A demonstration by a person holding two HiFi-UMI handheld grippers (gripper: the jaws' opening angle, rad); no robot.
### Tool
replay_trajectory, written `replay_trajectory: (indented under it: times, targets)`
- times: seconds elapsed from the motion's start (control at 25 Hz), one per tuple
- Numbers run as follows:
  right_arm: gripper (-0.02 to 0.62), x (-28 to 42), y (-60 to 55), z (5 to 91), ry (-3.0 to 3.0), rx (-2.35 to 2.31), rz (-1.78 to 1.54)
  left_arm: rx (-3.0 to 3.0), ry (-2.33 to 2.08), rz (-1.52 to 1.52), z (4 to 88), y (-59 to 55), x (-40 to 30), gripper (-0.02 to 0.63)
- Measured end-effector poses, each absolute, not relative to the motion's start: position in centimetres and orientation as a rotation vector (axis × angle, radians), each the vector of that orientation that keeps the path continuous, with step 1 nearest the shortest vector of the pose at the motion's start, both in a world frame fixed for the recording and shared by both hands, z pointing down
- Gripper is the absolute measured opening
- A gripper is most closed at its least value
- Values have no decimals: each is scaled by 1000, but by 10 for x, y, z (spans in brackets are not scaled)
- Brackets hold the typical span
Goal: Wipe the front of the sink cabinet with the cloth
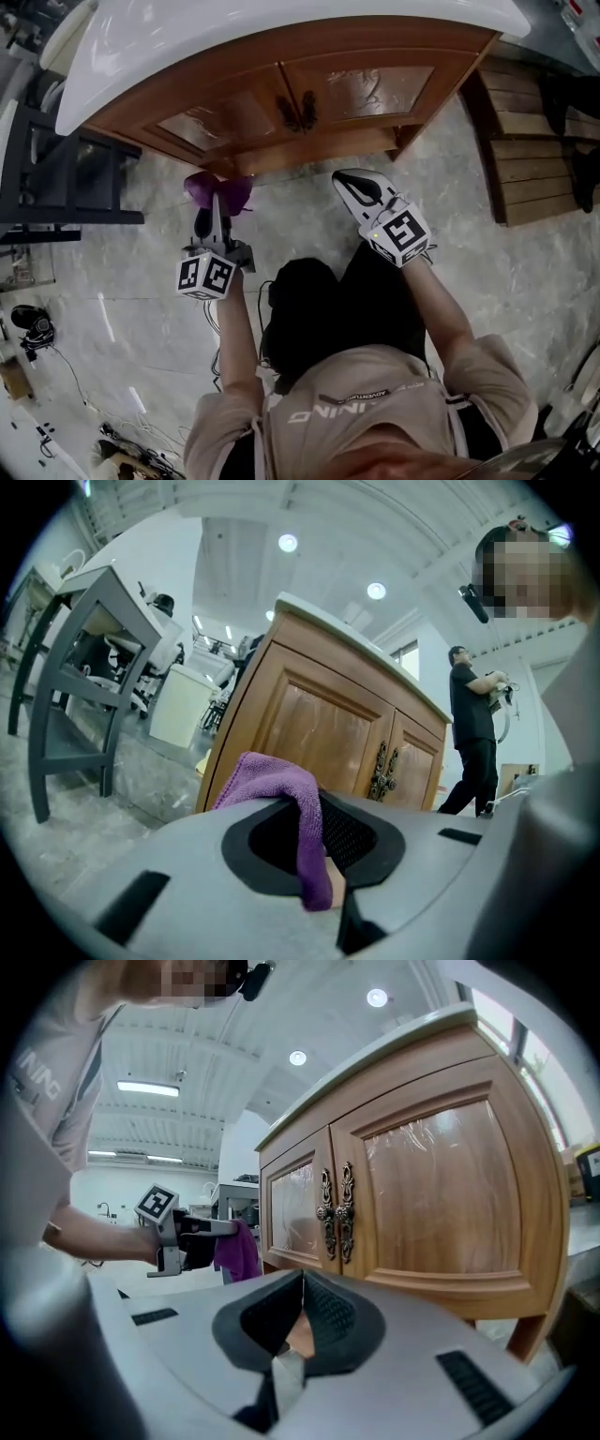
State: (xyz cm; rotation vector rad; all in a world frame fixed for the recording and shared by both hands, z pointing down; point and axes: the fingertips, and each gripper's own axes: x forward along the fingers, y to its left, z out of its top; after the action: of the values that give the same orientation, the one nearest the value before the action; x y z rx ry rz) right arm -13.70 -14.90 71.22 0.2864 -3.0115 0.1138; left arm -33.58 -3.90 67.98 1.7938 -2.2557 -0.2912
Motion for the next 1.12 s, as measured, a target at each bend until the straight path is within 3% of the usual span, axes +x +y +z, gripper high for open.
replay_trajectory:
  times: [0.68, 1.12]
  targets:
    - [12, -131, -148, 660, -3037, 289, 56, 1835, -2552, -151, 532, -67, -426, 37]
    - [12, -120, -146, 663, -3010, 311, 38, 1787, -2629, -147, 517, -85, -431, 37]
